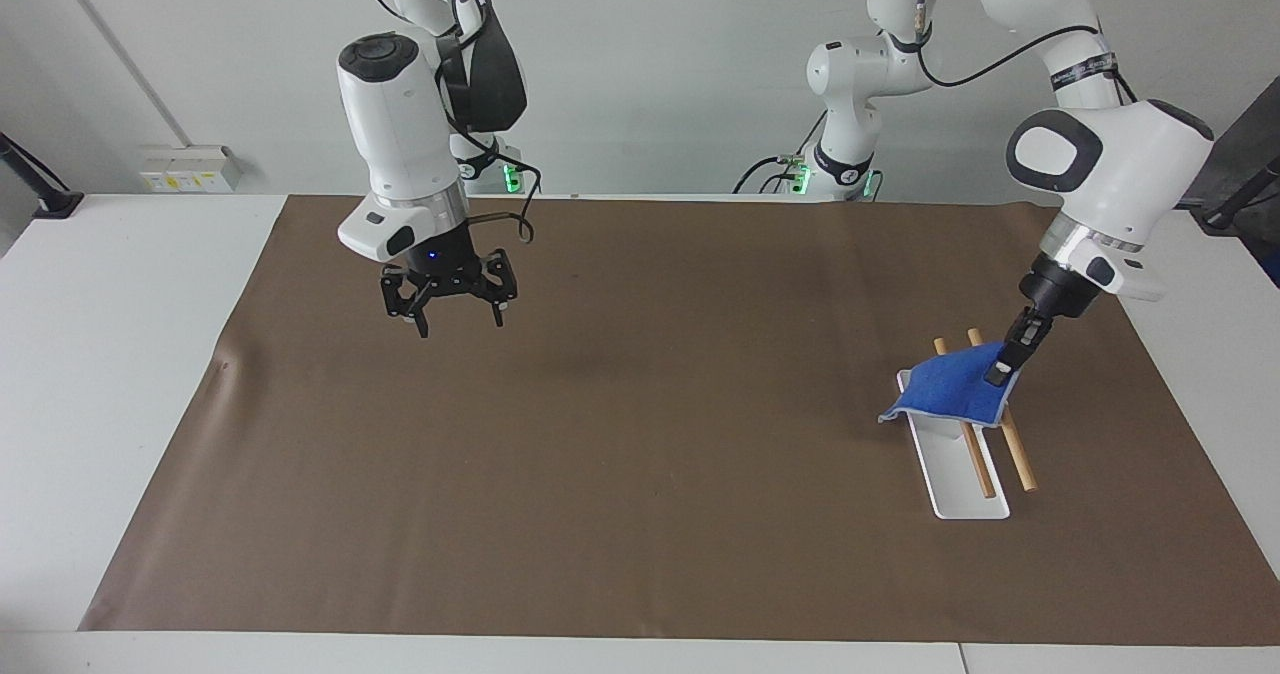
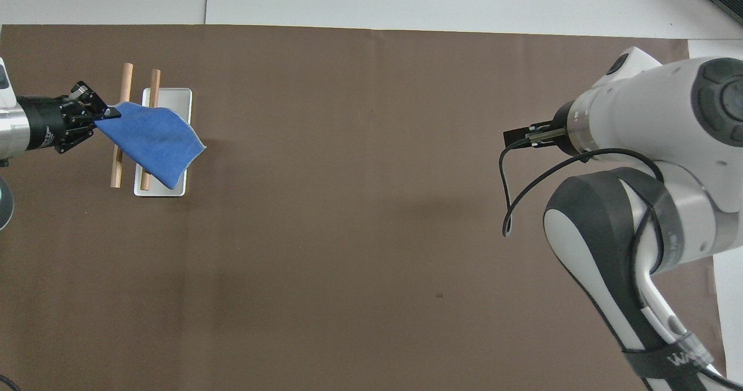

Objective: Right arm passes towel to left arm to hang

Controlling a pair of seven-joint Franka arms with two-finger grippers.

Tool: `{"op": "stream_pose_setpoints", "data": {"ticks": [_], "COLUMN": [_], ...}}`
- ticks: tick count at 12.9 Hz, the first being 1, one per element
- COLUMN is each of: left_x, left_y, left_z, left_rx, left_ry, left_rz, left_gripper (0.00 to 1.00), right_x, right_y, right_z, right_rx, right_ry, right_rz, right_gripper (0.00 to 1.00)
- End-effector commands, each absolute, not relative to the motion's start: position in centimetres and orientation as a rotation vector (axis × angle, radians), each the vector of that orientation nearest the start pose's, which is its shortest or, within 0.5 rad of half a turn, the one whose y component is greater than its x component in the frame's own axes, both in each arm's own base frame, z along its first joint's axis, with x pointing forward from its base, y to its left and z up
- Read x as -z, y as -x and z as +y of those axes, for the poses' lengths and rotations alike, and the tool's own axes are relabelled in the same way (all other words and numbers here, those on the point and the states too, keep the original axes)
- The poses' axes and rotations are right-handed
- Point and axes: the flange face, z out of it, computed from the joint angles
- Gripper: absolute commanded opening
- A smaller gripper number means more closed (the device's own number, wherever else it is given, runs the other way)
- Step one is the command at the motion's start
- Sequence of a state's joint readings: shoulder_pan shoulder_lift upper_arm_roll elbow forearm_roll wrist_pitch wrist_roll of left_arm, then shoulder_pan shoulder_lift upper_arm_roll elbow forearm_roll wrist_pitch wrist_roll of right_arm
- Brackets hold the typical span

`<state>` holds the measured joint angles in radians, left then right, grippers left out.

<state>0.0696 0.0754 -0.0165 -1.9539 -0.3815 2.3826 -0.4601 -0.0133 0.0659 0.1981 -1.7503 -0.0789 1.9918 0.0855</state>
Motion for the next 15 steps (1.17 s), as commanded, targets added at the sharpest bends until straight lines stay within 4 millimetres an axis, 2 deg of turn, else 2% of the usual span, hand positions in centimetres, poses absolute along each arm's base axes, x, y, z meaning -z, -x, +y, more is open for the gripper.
{"op": "stream_pose_setpoints", "data": {"ticks": [1, 2, 3, 4, 6, 8, 9, 12, 13, 14, 15], "left_x": [-48.9, -49.4, -49.6, -49.7, -49.5, -49.1, -49.0, -48.7, -48.6, -48.6, -48.6], "left_y": [-62.8, -63.2, -63.5, -63.5, -63.2, -62.8, -62.6, -62.1, -61.8, -61.6, -61.6], "left_z": [3.6, 3.7, 4.6, 5.7, 7.9, 9.1, 9.7, 10.4, 10.9, 11.1, 11.5], "left_rx": [0.58, 0.606, 0.621, 0.641, 0.63, 0.6, 0.576, 0.524, 0.5, 0.478, 0.491], "left_ry": [3.195, 3.173, 3.155, 3.139, 3.119, 3.117, 3.113, 3.112, 3.108, 3.111, 3.105], "left_rz": [-1.095, -1.008, -0.966, -0.984, -1.015, -1.008, -1.026, -1.049, -1.066, -1.059, -1.069], "left_gripper": [0.0, 0.0, 0.0, 0.0, 0.0, 0.0, 0.0, 0.0, 0.35, 0.99, 1.0], "right_x": [-57.5, -59.1, -60.5, -61.2, -63.4, -62.7, -62.0, -61.8, -61.7, -61.8, -62.1], "right_y": [-59.4, -59.3, -58.9, -58.4, -57.3, -55.5, -55.2, -54.5, -54.4, -54.0, -53.8], "right_z": [6.6, 4.5, 3.4, 2.8, -0.2, -2.7, -3.1, -3.2, -3.1, -3.4, -4.4], "right_rx": [0.22, 0.201, 0.173, 0.132, 0.149, 0.057, 0.037, -0.013, -0.025, -0.053, -0.05], "right_ry": [3.21, 3.21, 3.214, 3.214, 3.187, 3.108, 3.098, 3.092, 3.092, 3.093, 3.102], "right_rz": [-0.077, -0.009, 0.026, 0.052, 0.151, 0.253, 0.268, 0.248, 0.241, 0.247, 0.271], "right_gripper": [1.0, 1.0, 1.0, 1.0, 1.0, 1.0, 1.0, 1.0, 1.0, 1.0, 1.0]}}
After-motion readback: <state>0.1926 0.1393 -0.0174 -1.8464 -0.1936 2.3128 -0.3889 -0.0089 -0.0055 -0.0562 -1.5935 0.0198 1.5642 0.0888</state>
